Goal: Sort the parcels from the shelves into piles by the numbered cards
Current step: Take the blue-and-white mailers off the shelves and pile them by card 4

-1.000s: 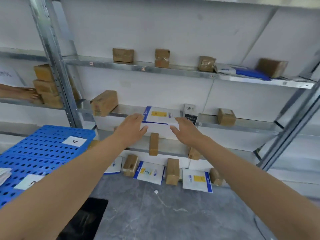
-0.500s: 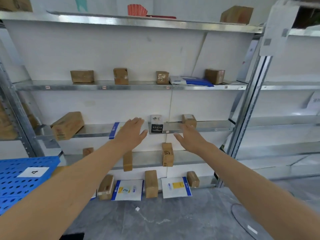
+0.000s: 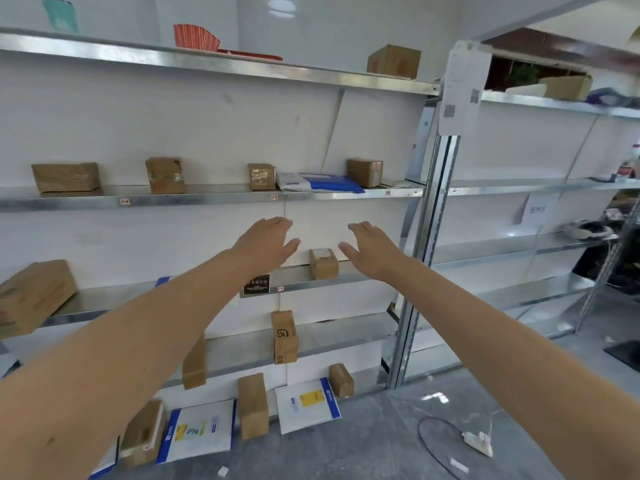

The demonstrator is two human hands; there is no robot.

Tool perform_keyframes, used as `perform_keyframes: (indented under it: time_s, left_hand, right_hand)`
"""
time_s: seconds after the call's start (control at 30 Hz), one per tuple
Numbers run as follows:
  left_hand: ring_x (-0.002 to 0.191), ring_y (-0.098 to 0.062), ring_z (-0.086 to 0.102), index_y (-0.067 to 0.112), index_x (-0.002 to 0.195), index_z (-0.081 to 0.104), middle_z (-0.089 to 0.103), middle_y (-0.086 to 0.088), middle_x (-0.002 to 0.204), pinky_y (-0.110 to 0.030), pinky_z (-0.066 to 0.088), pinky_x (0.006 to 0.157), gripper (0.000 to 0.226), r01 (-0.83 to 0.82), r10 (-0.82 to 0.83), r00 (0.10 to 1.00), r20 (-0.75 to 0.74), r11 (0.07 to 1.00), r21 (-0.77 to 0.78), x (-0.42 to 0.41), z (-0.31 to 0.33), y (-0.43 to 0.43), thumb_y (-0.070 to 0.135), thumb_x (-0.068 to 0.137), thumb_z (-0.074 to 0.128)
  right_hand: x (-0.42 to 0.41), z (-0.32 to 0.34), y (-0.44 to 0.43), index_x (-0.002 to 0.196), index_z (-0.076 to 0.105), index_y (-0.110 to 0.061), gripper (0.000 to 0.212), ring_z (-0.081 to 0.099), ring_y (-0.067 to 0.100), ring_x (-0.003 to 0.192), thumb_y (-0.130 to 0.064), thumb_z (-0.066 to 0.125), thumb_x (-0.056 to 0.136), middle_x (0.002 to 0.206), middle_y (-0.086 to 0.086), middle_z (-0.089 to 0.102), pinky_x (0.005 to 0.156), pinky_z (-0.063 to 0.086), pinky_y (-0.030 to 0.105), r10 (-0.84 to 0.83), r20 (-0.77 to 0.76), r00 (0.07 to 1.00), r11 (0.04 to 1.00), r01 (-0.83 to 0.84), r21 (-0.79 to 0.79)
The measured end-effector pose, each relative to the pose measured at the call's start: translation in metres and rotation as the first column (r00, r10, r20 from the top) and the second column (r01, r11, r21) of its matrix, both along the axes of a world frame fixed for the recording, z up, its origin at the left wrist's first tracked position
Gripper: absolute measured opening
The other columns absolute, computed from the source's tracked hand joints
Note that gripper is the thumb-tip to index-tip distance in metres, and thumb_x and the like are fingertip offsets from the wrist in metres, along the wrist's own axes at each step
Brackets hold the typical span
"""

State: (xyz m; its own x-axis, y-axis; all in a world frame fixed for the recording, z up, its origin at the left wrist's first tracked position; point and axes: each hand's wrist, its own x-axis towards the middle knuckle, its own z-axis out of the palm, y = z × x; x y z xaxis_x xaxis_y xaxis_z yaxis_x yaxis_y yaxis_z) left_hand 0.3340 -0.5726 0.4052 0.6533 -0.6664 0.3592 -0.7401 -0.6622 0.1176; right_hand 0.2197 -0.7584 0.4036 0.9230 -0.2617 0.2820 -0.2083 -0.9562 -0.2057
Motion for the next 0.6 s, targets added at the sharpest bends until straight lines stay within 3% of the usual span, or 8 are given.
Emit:
perform_keyframes:
  time_s: [0.3, 0.47, 0.6]
  left_hand:
    - [0.125, -0.026, 0.047, 0.008, 0.138, 0.043, 0.05, -0.009, 0.139, -0.041, 0.041, 0.103, 0.05, -0.011, 0.011, 1.0, 0.027, 1.0, 0.003, 0.076, 0.023, -0.073, 0.04, 0.099, 0.041]
    - [0.115, -0.024, 0.053, 0.008, 0.132, 0.048, 0.055, -0.008, 0.131, -0.036, 0.045, 0.096, 0.046, -0.053, 0.053, 0.996, 0.072, 0.999, 0.003, 0.126, 0.044, -0.101, 0.04, 0.099, 0.042]
    - [0.106, -0.025, 0.055, 0.008, 0.126, 0.051, 0.057, -0.009, 0.125, -0.036, 0.047, 0.088, 0.04, -0.112, 0.116, 0.99, 0.075, 0.992, -0.061, 0.164, 0.056, -0.123, 0.035, 0.098, 0.043]
  right_hand:
    - [0.07, 0.031, -0.074, 0.148, 0.028, -0.011, 0.056, 0.032, 0.027, 0.139, -0.039, 0.039, 0.102, 0.154, 0.01, 0.031, 0.114, 0.029, 0.039, -0.02, 0.022, 1.0, 1.0, 0.02, -0.017]
    - [0.129, 0.049, -0.12, 0.149, 0.027, -0.012, 0.058, 0.03, 0.027, 0.141, -0.041, 0.039, 0.101, 0.155, 0.01, 0.029, 0.114, 0.026, 0.038, 0.025, -0.001, 1.0, 0.998, -0.025, -0.056]
    - [0.18, 0.064, -0.149, 0.148, 0.031, -0.011, 0.054, 0.038, 0.029, 0.134, -0.039, 0.04, 0.101, 0.15, 0.011, 0.036, 0.114, 0.031, 0.041, 0.048, 0.038, 0.998, 0.999, -0.047, -0.023]
